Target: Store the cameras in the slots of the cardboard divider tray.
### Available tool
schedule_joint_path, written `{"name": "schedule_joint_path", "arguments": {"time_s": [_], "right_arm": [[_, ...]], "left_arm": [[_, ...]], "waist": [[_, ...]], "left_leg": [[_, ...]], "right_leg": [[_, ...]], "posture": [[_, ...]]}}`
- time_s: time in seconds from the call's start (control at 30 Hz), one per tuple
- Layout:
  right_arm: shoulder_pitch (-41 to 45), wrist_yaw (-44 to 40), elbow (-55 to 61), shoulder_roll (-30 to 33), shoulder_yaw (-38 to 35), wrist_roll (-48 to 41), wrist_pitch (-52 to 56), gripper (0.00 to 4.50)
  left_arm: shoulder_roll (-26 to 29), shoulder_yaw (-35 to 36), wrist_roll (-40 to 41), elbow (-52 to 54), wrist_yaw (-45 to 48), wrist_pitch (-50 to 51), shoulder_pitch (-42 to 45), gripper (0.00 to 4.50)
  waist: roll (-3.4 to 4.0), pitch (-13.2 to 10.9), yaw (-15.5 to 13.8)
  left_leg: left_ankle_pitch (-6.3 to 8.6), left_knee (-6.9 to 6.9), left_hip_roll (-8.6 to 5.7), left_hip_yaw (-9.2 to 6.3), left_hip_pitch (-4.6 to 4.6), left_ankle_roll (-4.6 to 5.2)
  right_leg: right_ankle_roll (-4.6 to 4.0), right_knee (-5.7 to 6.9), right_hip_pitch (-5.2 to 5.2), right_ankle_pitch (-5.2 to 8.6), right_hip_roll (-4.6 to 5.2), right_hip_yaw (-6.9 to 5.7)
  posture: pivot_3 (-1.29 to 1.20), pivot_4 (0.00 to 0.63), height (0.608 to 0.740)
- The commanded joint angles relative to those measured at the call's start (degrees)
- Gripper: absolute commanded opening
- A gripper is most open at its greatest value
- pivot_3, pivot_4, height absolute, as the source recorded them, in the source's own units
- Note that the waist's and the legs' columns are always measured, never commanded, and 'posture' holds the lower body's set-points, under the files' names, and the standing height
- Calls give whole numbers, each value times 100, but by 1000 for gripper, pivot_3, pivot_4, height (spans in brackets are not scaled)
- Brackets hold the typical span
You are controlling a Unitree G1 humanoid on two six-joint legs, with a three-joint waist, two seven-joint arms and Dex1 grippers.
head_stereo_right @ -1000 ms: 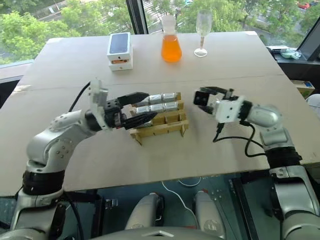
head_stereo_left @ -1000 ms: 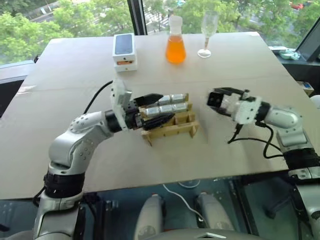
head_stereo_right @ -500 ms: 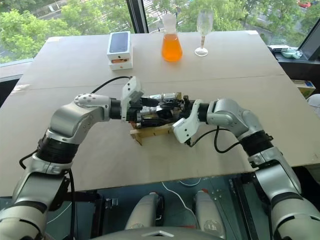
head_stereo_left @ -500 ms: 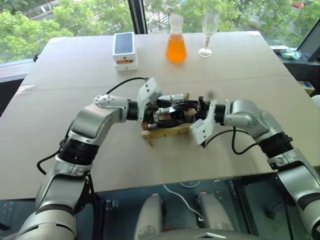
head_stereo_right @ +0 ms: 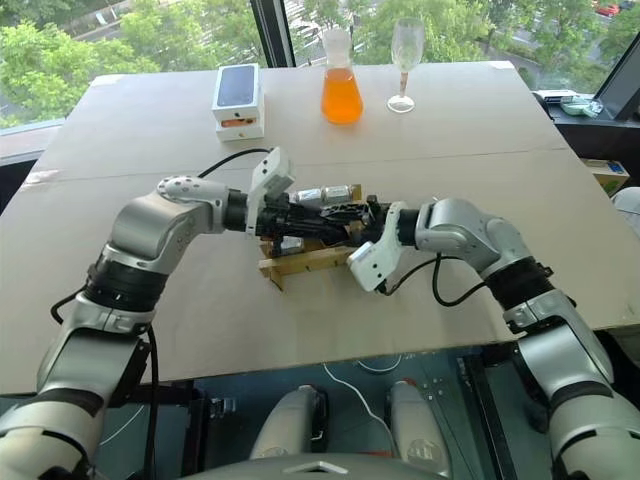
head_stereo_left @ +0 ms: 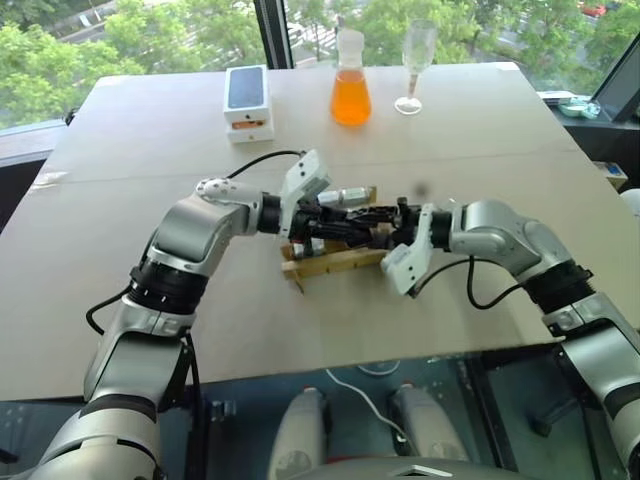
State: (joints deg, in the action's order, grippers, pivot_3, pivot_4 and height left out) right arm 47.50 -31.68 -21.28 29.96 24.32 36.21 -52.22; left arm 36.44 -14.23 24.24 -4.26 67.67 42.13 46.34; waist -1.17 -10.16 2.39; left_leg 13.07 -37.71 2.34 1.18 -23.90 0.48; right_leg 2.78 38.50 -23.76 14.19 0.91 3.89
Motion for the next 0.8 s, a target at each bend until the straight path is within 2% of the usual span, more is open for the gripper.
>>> {"name": "schedule_joint_path", "arguments": {"time_s": [0.03,0.17,0.2,0.33,0.4,0.53,0.7,0.8], "right_arm": [[98,-24,89,-6,43,-199,18,2452],[68,94,82,-22,-26,-276,52,4390],[32,119,83,-40,-79,-379,110,4486],[-318,-128,150,88,-271,-1098,460,4500],[-756,-495,313,244,-446,-2078,755,4500],[-1968,-1744,1668,793,-838,-4379,2855,4500],[-3460,-1768,3137,932,-1647,-6554,4931,4500],[-4280,-2300,3598,960,-1934,-7424,5377,4500]], "left_arm": [[-29,45,-51,51,33,17,193,774],[2,-8,-81,86,154,81,168,774],[19,-21,-86,113,179,96,149,774],[52,-21,-221,74,226,-45,124,774],[81,75,-206,9,353,-212,204,774],[220,235,-342,-195,438,-635,323,774],[354,159,-679,-595,627,-1298,393,774],[360,-11,-1006,-939,738,-1766,404,774]], "waist": [[0,0,-2],[0,0,-2],[0,0,-2],[-1,0,-3],[-4,-2,-48],[-6,-5,-62],[-8,-4,-37],[-8,-4,-27]], "left_leg": [[0,-2,0,-1,0,0],[0,-13,0,0,0,1],[0,-16,0,0,0,1],[1,-29,0,-2,0,1],[1,-35,0,-4,0,2],[2,-50,-4,-5,-4,3],[2,-53,1,-13,2,4],[2,-54,3,-13,4,4]], "right_leg": [[0,1,0,0,0,0],[0,10,1,0,0,0],[0,13,1,0,0,0],[-1,28,1,1,-1,0],[-1,31,4,1,0,-2],[0,31,10,0,5,-3],[0,36,17,1,-2,-7],[1,35,17,3,-7,-5]], "posture": [[0,150,740],[0,150,740],[0,150,740],[0,150,740],[0,150,740],[0,150,740],[0,150,740],[0,150,740]]}}
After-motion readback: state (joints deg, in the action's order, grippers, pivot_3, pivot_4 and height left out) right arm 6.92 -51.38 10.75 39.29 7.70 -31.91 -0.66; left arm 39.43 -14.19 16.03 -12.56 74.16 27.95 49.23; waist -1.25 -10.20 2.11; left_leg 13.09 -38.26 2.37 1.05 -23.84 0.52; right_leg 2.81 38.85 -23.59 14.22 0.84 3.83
